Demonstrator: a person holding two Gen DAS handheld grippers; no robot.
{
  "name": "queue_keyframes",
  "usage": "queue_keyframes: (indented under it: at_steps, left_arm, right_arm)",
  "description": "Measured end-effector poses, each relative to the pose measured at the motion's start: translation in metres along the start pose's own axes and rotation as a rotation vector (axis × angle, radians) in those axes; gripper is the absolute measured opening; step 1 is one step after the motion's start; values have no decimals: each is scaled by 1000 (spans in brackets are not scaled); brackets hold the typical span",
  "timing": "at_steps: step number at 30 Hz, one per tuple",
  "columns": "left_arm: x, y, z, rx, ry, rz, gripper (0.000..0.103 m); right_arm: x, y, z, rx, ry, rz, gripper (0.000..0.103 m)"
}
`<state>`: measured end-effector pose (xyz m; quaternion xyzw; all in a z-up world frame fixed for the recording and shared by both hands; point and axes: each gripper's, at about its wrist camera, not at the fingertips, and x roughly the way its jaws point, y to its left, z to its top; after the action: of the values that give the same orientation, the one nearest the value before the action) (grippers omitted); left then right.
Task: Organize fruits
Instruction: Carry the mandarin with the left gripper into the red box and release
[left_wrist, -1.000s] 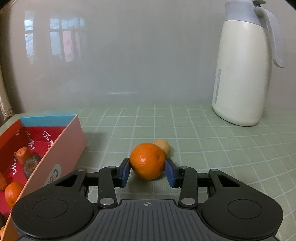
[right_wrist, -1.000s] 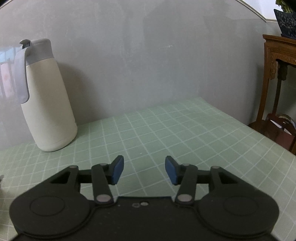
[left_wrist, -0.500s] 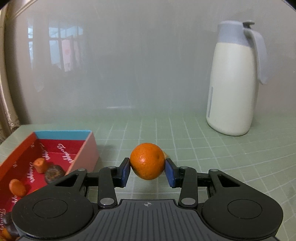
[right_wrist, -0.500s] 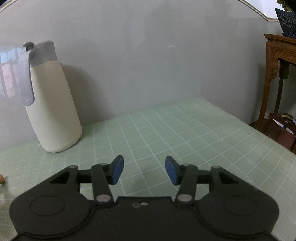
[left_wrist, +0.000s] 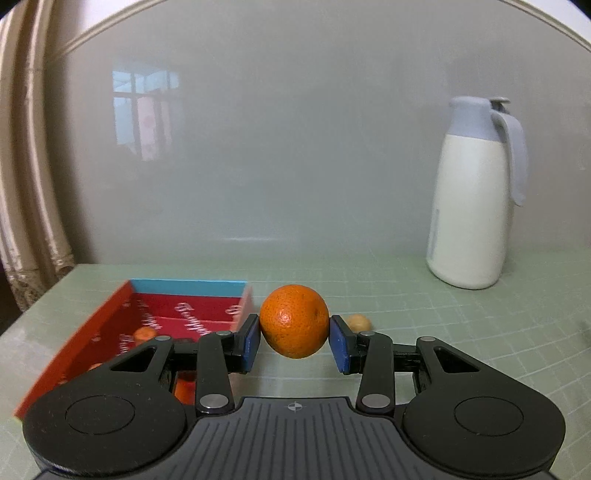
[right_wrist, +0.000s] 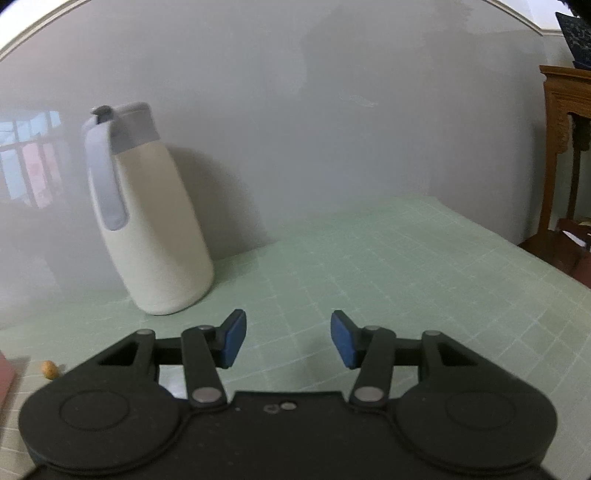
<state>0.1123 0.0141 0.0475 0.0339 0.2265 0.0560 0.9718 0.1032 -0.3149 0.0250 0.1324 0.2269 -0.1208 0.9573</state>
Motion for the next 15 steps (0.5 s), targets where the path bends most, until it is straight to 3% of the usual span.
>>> queue_keyframes:
  at_steps: [15]
  left_arm:
    - [-19,84,-10,-60,-6,114,40]
  right_arm:
    - [-7,61,-6,-45,7,88,51]
